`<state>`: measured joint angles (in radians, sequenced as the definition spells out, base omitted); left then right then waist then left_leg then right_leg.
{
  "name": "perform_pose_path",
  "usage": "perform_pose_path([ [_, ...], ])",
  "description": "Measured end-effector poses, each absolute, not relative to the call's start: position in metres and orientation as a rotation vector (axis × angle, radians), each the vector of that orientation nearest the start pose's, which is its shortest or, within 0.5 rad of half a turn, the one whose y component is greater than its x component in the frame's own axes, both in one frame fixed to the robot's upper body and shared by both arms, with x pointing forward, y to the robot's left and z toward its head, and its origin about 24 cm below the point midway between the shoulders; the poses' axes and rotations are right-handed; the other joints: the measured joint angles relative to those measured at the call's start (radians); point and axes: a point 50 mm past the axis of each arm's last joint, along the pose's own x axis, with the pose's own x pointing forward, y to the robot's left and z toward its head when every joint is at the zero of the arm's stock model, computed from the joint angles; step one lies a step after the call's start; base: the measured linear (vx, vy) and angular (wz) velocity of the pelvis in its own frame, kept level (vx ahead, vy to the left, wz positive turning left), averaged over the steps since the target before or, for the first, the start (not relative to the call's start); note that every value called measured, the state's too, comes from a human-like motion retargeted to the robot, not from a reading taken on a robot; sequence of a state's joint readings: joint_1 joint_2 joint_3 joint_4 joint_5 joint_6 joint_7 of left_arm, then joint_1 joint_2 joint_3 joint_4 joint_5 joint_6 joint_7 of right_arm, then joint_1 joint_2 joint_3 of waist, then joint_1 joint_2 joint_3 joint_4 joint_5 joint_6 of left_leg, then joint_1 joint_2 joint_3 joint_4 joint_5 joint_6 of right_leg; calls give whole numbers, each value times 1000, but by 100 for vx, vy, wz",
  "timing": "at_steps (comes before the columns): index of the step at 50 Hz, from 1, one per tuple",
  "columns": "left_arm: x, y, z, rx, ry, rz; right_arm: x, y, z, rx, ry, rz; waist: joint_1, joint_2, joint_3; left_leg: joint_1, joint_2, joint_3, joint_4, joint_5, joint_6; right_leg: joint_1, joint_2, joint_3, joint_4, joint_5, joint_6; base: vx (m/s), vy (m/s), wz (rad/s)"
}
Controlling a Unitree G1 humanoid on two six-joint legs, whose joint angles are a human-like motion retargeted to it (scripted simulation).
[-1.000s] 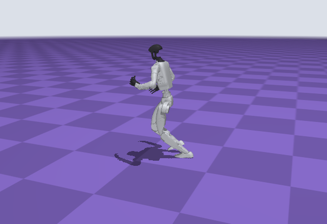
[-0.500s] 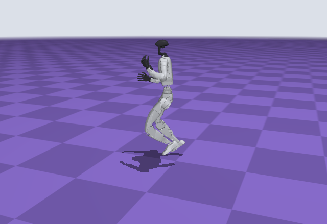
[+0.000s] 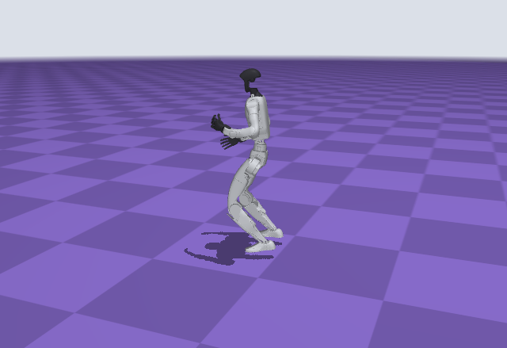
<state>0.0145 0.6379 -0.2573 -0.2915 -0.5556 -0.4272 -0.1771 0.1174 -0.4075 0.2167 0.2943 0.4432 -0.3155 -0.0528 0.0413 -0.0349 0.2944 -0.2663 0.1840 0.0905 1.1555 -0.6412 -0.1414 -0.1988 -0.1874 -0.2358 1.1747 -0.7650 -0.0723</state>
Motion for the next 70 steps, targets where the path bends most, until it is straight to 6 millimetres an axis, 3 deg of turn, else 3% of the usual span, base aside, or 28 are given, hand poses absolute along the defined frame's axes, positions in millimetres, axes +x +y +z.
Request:
perform_pose_path([
  [3, 217, 157, 154, 39, -596, -620, 205, -217, -28, -42, 215, 50, -3, 23, -24, 12, 51, 13, -21, 160, -39, 90, 69, -10, -201, 210, 51, 11, 13, 61],
  [6, 215, 149, 157, 59, -618, -675, 199, -219, -40, -79, 283, 94, -4, 39, -44, 14, 72, 21, -20, 232, -45, 127, 135, 12, -334, 339, 85, 4, 10, 48],
  [10, 222, 142, 140, 91, -536, -707, 196, -225, -55, -160, 370, 125, -10, 50, -65, 54, 42, 22, -99, 213, -3, 150, 178, 43, -437, 393, 100, -1, 10, 43],
  [12, 228, 139, 124, 126, -460, -711, 197, -231, -62, -213, 421, 127, -18, 52, -68, 90, 12, 20, -162, 171, 24, 157, 194, 75, -460, 342, 97, -4, 12, 45],
  [17, 242, 132, 66, 261, -204, -755, 200, -253, -80, -367, 578, 110, -38, 74, -44, 143, -45, 17, -256, -13, 102, 141, 174, 87, -412, 170, 66, -8, 16, 38],
  [22, 237, 132, -15, 371, 141, -784, 197, -265, -94, -417, 710, 99, -58, 95, -31, 127, -89, 40, -300, -56, 163, 103, 127, 82, -388, 161, 77, -10, 19, 36],
  [28, 189, 158, -103, 415, 614, -706, 188, -264, -105, -415, 780, 109, -99, 112, -52, 99, -141, 53, -386, -9, 201, 42, 85, 102, -399, 243, 113, -6, 18, 19],
  [34, 136, 184, -144, 394, 936, -605, 176, -256, -114, -401, 815, 118, -142, 119, -70, 96, -176, 72, -482, 49, 214, 2, 61, 125, -431, 324, 147, -3, 14, 11],
  [40, 112, 198, -155, 362, 1052, -507, 160, -251, -123, -381, 855, 116, -156, 116, -79, 107, -185, 79, -531, 80, 211, 2, 64, 148, -486, 351, 169, -1, 7, 5],
  [48, 113, 212, -155, 354, 1078, -412, 141, -246, -132, -340, 906, 124, -141, 112, -92, 147, -165, 72, -583, 98, 191, 73, 93, 126, -604, 381, 163, 2, -2, 1],
  [56, 148, 205, -142, 380, 963, -453, 118, -251, -136, -288, 957, 129, -126, 100, -97, 176, -125, 40, -545, 73, 161, 162, 129, 79, -664, 369, 143, 5, -9, 14],
  [65, 202, 172, -113, 408, 737, -625, 105, -263, -133, -240, 985, 125, -114, 117, -75, 217, -66, 0, -501, 56, 131, 303, 195, 20, -794, 388, 118, 6, -11, 27],
  [70, 214, 157, -102, 404, 669, -694, 105, -269, -132, -226, 990, 103, -107, 131, -67, 231, -45, -8, -483, 49, 128, 362, 221, -9, -855, 399, 112, 3, -8, 29],
])
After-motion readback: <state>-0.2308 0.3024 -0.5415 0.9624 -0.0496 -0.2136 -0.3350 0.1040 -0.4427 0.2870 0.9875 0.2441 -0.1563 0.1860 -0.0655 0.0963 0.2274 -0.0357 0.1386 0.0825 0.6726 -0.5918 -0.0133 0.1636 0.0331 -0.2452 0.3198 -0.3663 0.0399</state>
